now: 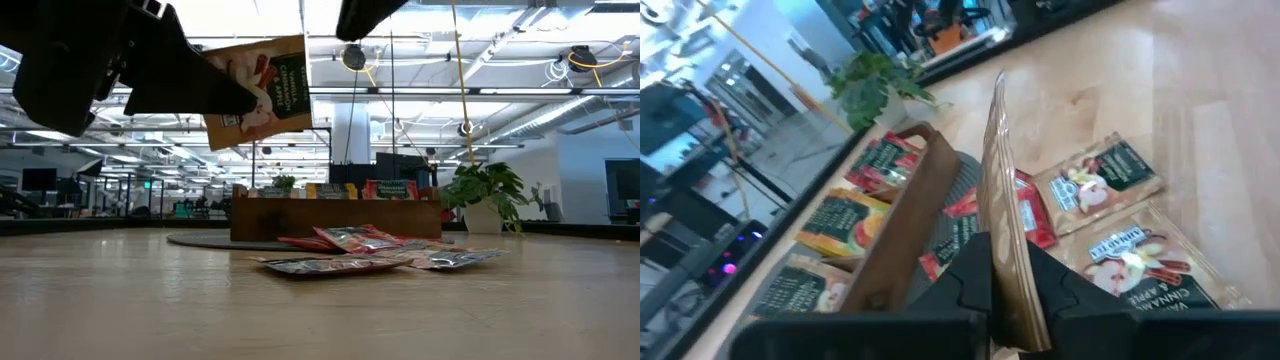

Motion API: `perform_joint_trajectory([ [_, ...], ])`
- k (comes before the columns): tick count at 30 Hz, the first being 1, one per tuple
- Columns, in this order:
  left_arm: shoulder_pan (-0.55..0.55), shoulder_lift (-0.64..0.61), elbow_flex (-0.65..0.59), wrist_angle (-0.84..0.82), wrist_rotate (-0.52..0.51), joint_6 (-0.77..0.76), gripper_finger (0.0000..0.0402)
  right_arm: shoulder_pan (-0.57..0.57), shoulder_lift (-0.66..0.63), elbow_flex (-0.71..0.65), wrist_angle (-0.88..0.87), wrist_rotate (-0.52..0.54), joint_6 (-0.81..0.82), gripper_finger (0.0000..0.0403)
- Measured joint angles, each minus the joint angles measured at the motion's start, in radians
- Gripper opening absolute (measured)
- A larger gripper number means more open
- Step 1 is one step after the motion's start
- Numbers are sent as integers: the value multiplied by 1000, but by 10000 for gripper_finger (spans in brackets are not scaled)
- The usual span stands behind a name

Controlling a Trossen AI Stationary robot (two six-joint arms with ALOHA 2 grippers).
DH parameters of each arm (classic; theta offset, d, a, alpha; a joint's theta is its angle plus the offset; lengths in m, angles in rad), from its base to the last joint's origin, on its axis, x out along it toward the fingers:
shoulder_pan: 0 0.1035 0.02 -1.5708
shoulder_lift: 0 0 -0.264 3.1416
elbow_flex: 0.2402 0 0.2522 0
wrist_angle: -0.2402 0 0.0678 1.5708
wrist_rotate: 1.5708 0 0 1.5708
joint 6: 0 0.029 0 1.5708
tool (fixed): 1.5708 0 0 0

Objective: Pick & Place Tea
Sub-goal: Put the brown tea bag into the left section of the wooden organizer

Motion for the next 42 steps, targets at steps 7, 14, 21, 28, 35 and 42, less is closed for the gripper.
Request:
perform_joint_trajectory([
  [7,-27,0,0,14,-51,27,21,11,-315,-501,494,-2,-45,130],
  [14,-60,0,0,103,-180,131,12,-7,-603,-1216,1723,-242,-272,148],
  [21,-50,0,0,461,-185,535,28,-94,-570,-1533,2441,-515,-201,144],
  [28,7,0,0,794,5,875,16,-112,-548,-1507,2475,-656,-173,144],
  [35,18,0,0,1099,177,1101,15,-131,-548,-1505,2575,-682,-165,144],
  [42,62,0,0,1149,306,1109,27,-174,-548,-1500,2663,-739,-161,145],
])
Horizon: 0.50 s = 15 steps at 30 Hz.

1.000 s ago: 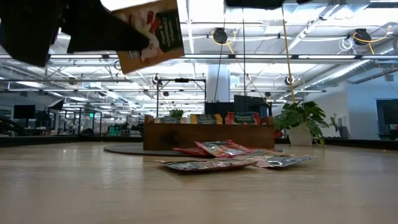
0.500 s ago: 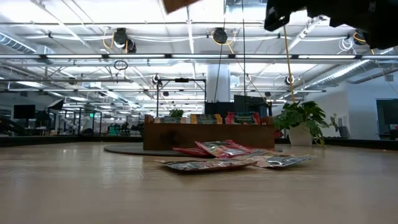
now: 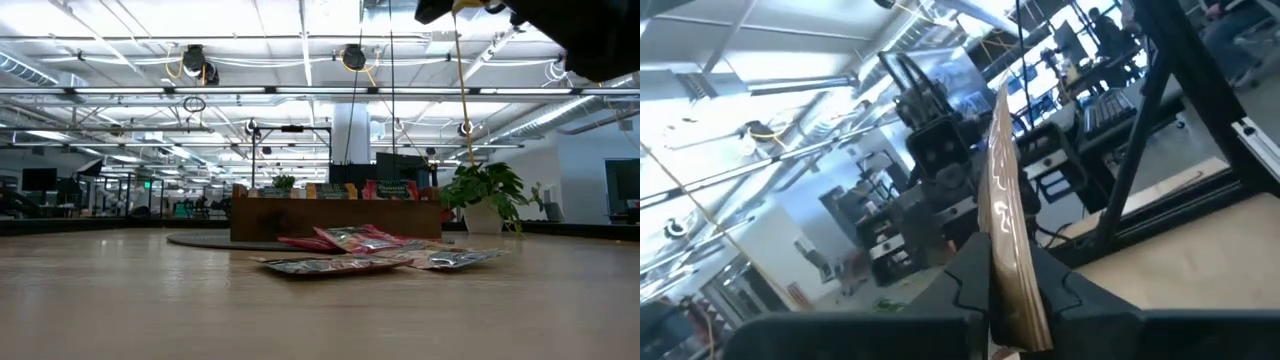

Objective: Pick & Place Tea
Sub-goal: Put the brown tea bag into the left section of the wooden organizer

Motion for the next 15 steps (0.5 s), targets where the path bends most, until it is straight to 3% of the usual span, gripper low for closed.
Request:
perform_joint_trajectory([
  [5,46,0,0,-1,70,-22,12,-38,0,42,-73,-96,62,143],
  [12,71,0,0,4,80,-29,28,-41,0,83,-140,-103,66,142],
  [15,75,0,0,4,80,-34,17,-41,0,94,-177,-102,66,141],
])
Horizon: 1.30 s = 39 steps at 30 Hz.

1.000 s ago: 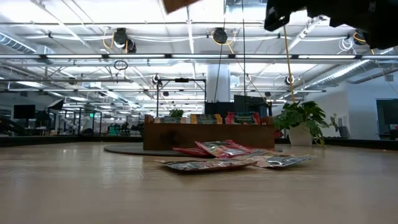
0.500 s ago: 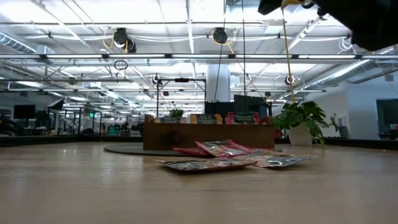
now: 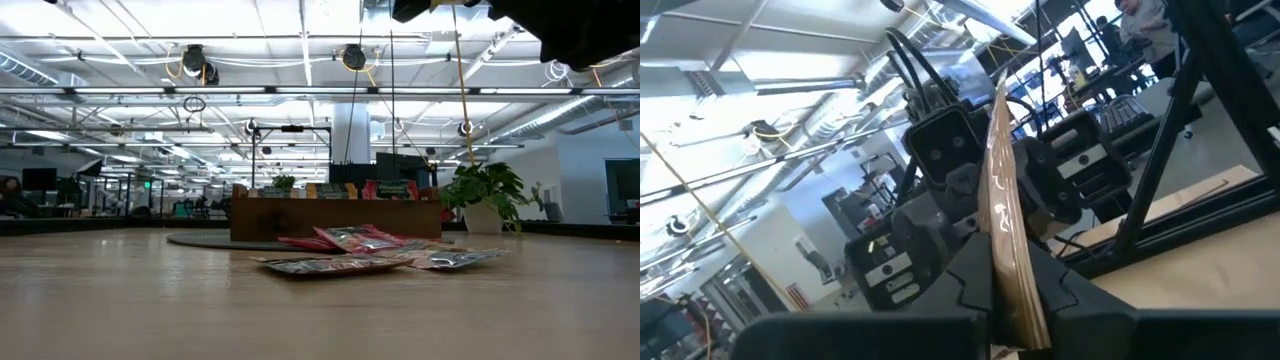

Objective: Pick & Place Tea
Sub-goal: Put the brown tea bag into the left section of the wooden organizer

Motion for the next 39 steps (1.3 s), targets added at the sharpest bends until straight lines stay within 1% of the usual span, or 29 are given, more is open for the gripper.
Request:
perform_joint_trajectory([
  [3,0,0,0,0,0,-2,12,0,0,7,-13,1,-1,140],
  [6,0,0,0,-2,0,-15,24,0,0,13,-23,-1,-1,128],
  [8,0,0,0,-4,-5,-17,29,0,0,20,-35,-1,-2,110],
  [10,0,0,0,-12,-6,-17,22,0,0,21,-36,-1,-3,89],
  [12,3,0,0,-20,-6,-18,12,0,0,21,-36,-25,-8,68],
  [14,7,0,0,-36,-4,-31,12,0,0,21,-41,-27,-15,44],
  [17,17,0,0,-74,-1,-67,30,0,0,21,-55,-27,-54,8],
  [20,24,0,1,-103,-4,-94,54,0,0,21,-54,-24,-52,5],
  [24,25,0,1,-127,-17,-107,63,0,0,21,-61,-24,-55,1],
  [26,17,0,1,-125,-56,-102,65,0,0,21,-71,-24,-53,1],
  [30,-8,0,1,-124,-169,-64,66,0,0,21,-81,-21,-53,1],
  [36,-41,-1,1,-119,-228,-2,67,0,0,21,-81,-21,-53,0],
  [38,-57,-4,1,-119,-294,3,67,0,0,21,-86,-17,-52,0],
  [39,-69,-5,1,-118,-347,3,67,0,0,21,-93,-6,-48,0],
])
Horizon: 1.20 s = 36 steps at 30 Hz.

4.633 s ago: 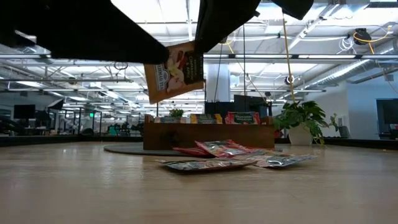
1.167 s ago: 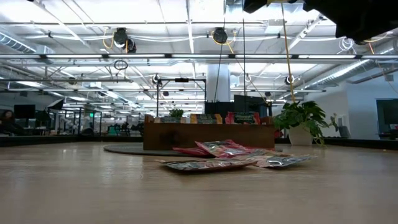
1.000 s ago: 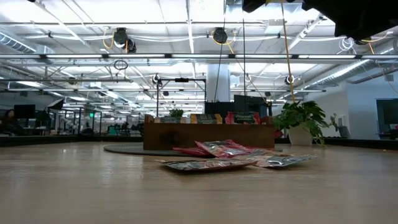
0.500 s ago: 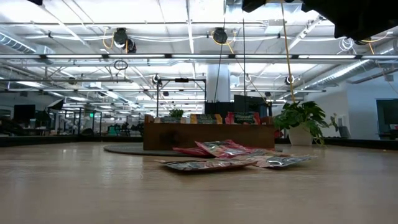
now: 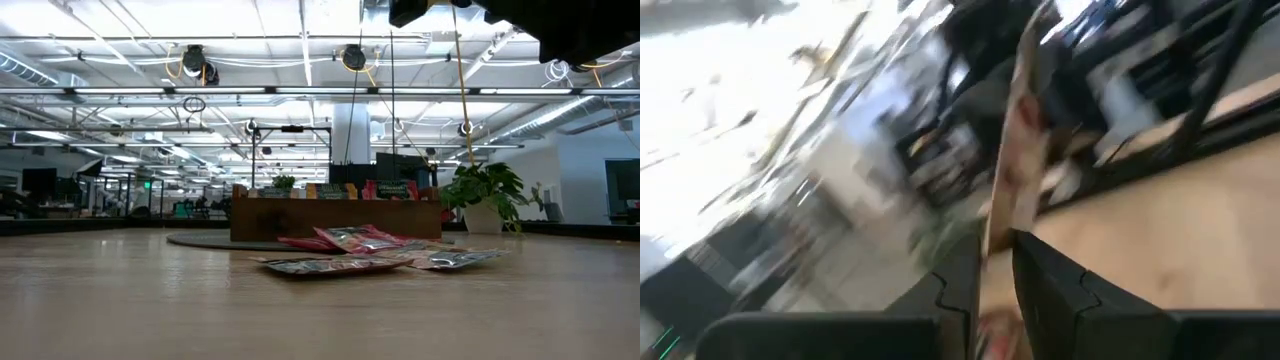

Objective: Pick & Place Tea
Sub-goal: Put the brown tea bag into the left section of the wooden organizer

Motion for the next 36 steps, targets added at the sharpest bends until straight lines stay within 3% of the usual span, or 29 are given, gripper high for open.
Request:
perform_joint_trajectory([
  [4,-70,0,0,-10,-304,8,67,-16,-6,0,-75,34,22,0],
  [6,-107,-2,-13,-42,-362,-31,67,-48,-7,12,-135,35,70,0],
  [11,-210,0,-43,-65,-370,-92,67,-142,-7,110,-421,34,110,0],
  [15,-260,0,-78,-74,-381,-177,67,-209,-6,180,-526,27,74,0],
  [20,-286,0,-110,-174,-416,-341,67,-303,12,196,-511,26,69,0],
  [25,-286,0,-119,-267,-421,-440,67,-418,116,197,-414,-100,167,0],
  [36,-276,0,-119,-314,-420,-462,67,-485,353,339,-454,-127,187,0],
])
